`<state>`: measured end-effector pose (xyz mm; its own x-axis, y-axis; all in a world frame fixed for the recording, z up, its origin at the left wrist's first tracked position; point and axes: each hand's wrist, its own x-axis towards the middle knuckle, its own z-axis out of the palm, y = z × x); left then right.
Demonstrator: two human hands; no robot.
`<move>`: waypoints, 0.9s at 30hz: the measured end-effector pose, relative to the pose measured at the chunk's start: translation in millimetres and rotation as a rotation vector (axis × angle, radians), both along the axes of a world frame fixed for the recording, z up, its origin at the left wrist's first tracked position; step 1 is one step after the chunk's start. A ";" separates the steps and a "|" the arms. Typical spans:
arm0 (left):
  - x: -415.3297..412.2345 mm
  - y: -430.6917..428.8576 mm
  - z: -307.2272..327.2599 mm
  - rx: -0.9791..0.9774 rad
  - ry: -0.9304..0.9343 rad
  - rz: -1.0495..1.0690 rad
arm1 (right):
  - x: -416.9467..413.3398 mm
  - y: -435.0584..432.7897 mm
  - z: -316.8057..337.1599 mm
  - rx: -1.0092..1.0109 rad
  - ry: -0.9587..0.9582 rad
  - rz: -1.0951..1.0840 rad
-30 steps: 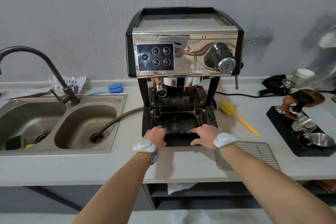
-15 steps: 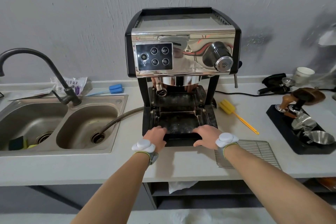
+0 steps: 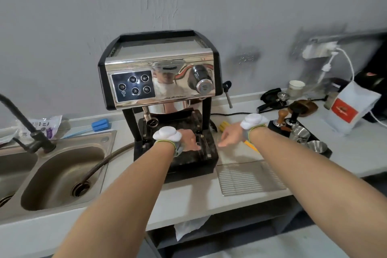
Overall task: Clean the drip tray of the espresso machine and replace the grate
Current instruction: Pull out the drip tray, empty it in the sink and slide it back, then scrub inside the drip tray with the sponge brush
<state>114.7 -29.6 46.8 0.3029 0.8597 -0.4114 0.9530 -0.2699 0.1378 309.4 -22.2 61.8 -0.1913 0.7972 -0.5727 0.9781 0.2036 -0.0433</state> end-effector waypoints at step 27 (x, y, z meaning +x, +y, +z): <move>181.9 43.2 -136.0 -0.098 -0.125 -0.175 | 135.1 63.7 -94.7 0.093 0.046 -0.253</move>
